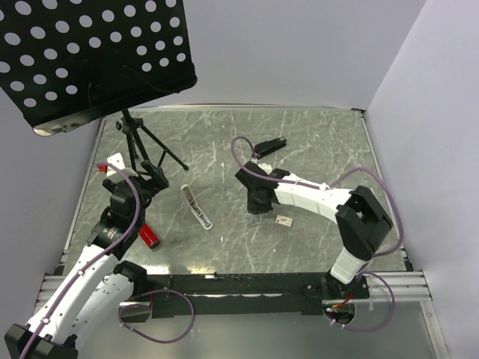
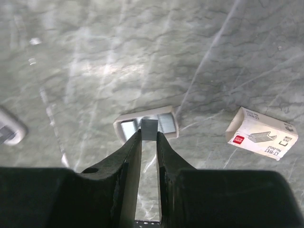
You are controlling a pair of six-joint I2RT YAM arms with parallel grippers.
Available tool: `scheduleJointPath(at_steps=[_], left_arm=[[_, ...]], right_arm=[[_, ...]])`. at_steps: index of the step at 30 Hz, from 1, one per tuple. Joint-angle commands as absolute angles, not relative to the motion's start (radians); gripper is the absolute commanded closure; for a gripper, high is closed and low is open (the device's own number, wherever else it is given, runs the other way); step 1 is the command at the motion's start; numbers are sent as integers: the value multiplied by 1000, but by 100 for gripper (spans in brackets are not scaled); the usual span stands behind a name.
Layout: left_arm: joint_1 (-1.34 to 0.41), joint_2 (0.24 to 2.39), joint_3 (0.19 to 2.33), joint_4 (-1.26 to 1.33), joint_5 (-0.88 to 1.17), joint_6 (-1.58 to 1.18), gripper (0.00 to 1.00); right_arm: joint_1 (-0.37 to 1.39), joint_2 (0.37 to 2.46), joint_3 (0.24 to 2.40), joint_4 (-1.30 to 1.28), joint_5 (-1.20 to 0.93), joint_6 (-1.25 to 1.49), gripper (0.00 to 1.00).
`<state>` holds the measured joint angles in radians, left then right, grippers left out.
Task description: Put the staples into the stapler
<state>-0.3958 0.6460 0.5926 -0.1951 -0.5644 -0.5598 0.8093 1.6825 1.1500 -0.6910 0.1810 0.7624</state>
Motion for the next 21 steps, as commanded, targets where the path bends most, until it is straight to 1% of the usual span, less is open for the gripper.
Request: scheduleJointPath(at_steps=[1, 3, 4, 6, 7, 9, 10, 14, 16, 17, 21], left_arm=[[-390, 647, 577, -123, -428, -531, 1], [-391, 647, 566, -101, -356, -532, 1], [-391, 647, 555, -74, -259, -535, 1], [-391, 655, 546, -51, -163, -557, 1], [-391, 658, 535, -17, -73, -572, 0], [-394, 675, 535, -8, -9, -598, 1], [-394, 683, 546, 26, 77, -606, 1], [-403, 722, 560, 95, 256, -664, 1], [-411, 739, 552, 130, 304, -724, 0], [-420, 745, 549, 170, 340, -745, 1], [-468, 775, 537, 250, 382, -856, 1]], right_arm=[[821, 1543, 1105, -563, 140, 686, 77], [821, 1482, 1060, -491, 118, 658, 77], [822, 1462, 1045, -468, 100, 638, 77], [825, 1390, 993, -378, 75, 611, 77], [825, 1365, 973, -347, 49, 583, 77], [827, 1295, 921, -263, 19, 557, 76], [828, 1273, 904, -232, -17, 537, 76], [827, 1152, 781, -54, -127, 514, 76], [827, 1117, 743, 53, -162, 518, 76], [828, 1091, 717, 83, -199, 517, 76], [828, 1037, 680, 179, -270, 529, 75]])
